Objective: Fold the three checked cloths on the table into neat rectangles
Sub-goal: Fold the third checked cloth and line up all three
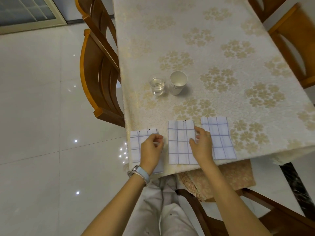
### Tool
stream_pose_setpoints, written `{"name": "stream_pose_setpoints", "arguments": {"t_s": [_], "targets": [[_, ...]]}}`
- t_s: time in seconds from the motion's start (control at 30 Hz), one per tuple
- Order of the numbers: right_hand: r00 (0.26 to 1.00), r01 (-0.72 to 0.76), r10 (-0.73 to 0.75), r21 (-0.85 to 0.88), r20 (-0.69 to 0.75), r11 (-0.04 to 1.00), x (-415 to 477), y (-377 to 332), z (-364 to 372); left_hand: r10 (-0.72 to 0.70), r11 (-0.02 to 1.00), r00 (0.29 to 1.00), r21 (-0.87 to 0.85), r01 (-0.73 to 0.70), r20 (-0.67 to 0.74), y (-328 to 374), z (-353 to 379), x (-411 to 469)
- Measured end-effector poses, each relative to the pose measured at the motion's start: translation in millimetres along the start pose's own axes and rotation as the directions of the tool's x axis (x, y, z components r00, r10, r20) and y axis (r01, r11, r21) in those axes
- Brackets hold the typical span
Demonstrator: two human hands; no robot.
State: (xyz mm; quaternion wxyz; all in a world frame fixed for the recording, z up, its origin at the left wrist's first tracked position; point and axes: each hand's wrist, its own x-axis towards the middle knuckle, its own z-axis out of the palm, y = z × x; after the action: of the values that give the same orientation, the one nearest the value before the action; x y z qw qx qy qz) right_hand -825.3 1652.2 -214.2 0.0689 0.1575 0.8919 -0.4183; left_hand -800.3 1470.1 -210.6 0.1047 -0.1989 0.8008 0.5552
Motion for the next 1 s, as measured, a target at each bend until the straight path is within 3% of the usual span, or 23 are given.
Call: {"name": "stream_pose_setpoints", "arguments": {"t_s": [0.4,0.73,1.0], "targets": [[0.999,-0.011,0.012,-0.021,0.052,1.000,18,20,-12,-0.056,0.971,0.996,0.229,0.071,-0.068,10,47,27],[0.986,-0.037,0.023,0.083,0.164,0.996,6,18,-2,-0.137,0.978,0.973,0.131,0.162,-0.184,-13,24,7],[0.986,-0.024,0.009,0.090,0.164,0.996,10,18,5,-0.170,0.979,0.965,0.080,0.189,-0.202,-15,20,4]]}}
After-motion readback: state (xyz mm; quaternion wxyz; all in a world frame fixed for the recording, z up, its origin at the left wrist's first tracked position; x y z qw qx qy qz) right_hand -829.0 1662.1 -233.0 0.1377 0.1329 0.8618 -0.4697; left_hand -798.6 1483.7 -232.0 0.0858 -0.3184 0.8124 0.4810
